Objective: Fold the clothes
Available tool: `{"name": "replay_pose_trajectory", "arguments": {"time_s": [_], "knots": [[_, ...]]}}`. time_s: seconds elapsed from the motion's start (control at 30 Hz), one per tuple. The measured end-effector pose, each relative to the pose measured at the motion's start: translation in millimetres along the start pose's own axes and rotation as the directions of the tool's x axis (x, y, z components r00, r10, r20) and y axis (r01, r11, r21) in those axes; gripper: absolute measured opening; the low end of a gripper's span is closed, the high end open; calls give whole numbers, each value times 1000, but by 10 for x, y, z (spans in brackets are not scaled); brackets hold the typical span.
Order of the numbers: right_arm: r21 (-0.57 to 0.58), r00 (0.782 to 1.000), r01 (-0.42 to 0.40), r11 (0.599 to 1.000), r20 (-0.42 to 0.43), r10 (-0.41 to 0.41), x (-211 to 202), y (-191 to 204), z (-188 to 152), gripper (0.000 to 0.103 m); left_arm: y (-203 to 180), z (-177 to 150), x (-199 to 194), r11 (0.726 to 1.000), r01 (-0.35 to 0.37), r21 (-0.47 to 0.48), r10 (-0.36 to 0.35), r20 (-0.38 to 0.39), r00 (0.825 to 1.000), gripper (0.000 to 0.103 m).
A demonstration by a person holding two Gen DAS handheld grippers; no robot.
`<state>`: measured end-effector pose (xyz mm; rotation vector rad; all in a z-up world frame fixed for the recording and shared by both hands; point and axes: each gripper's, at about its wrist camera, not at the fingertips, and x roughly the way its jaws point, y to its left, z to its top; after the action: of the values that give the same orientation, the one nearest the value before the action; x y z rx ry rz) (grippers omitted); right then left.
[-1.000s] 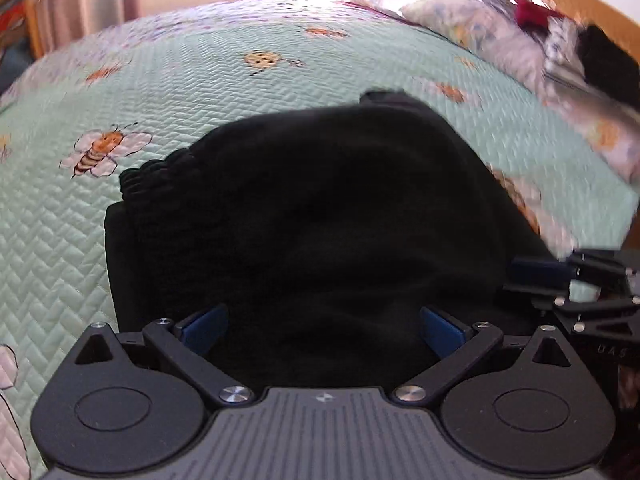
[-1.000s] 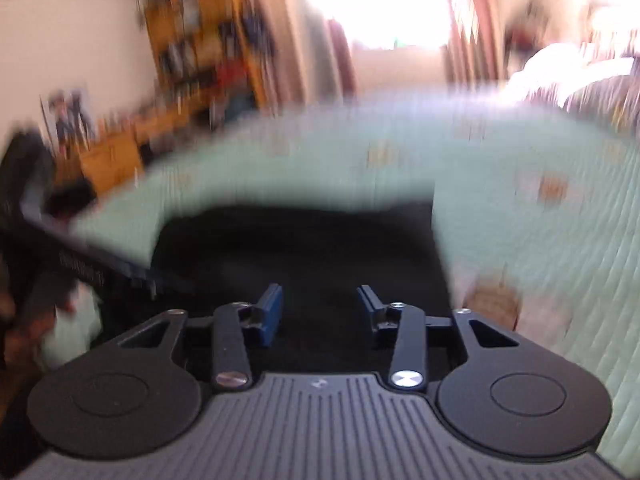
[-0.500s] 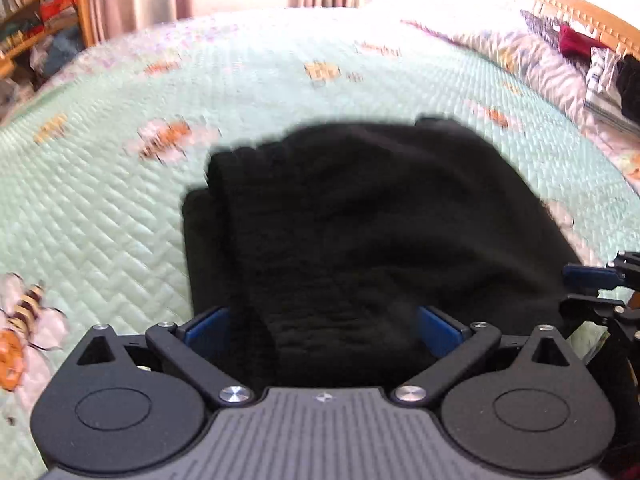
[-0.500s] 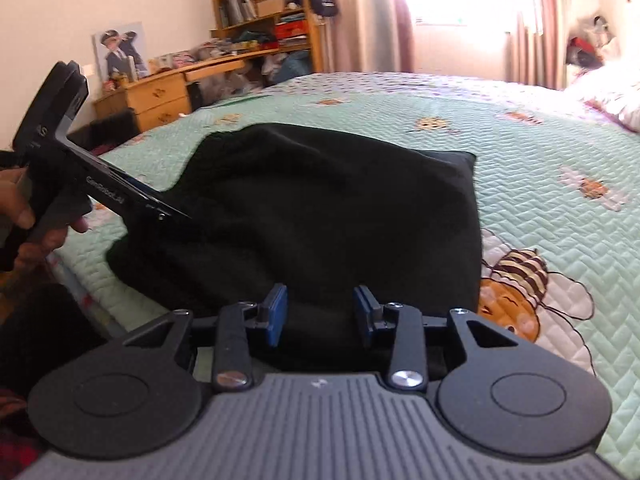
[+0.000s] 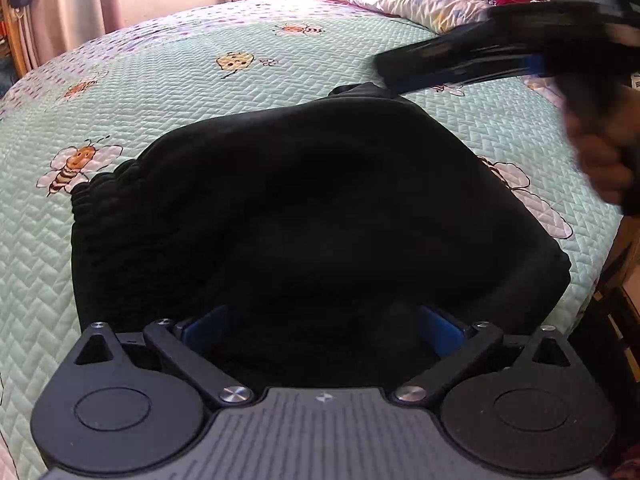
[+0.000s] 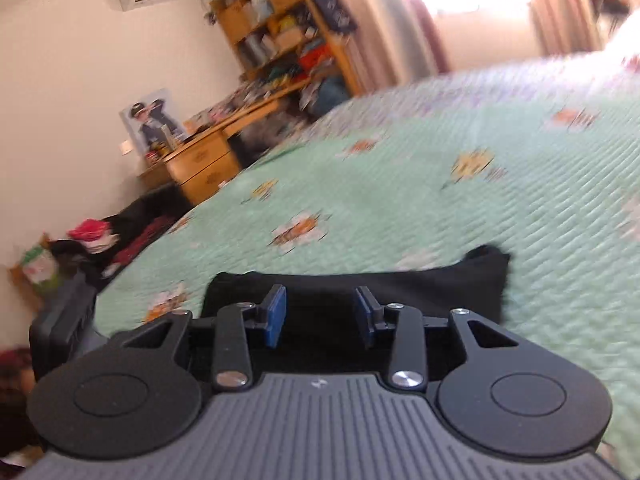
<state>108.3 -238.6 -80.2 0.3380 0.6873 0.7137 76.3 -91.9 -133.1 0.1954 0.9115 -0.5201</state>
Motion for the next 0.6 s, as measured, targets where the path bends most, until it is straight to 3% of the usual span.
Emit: {"name": "replay_pose_trajectory", "arguments": {"time_s": [0.1,0.2,0.3,0.37,0.47,0.53,0.6], "knots": [[78,993,-1,997,-121,10,650,-193,148,40,-24,-39,-23,1000,2,-1,-2,-1,1000,102],[156,986,42,987,-166,-15,1058,-363,119,38,-28,-59,-56,1000,7,-12,-7,3,1000,102],[202,992,49,978,-127,-23,1059,-451,151,31,-34,-54,-75,1000,8,-11,-8,3,1000,102],[223,999,13,975,-41,-4,843,-430,198,33,-35,-53,-88,1000,11,-17,-11,3,1000,102],[257,989,-142,956,82,125,500,-389,224,34,-26,-65,-104,1000,11,-19,-11,4,1000,102],[268,972,-234,934,41,232,567,-367,208,44,-38,-66,-110,1000,7,-19,-7,2,1000,102],[253,980,-164,954,-72,188,848,-319,121,48,10,-39,-48,1000,4,-21,-5,-3,1000,102]]}}
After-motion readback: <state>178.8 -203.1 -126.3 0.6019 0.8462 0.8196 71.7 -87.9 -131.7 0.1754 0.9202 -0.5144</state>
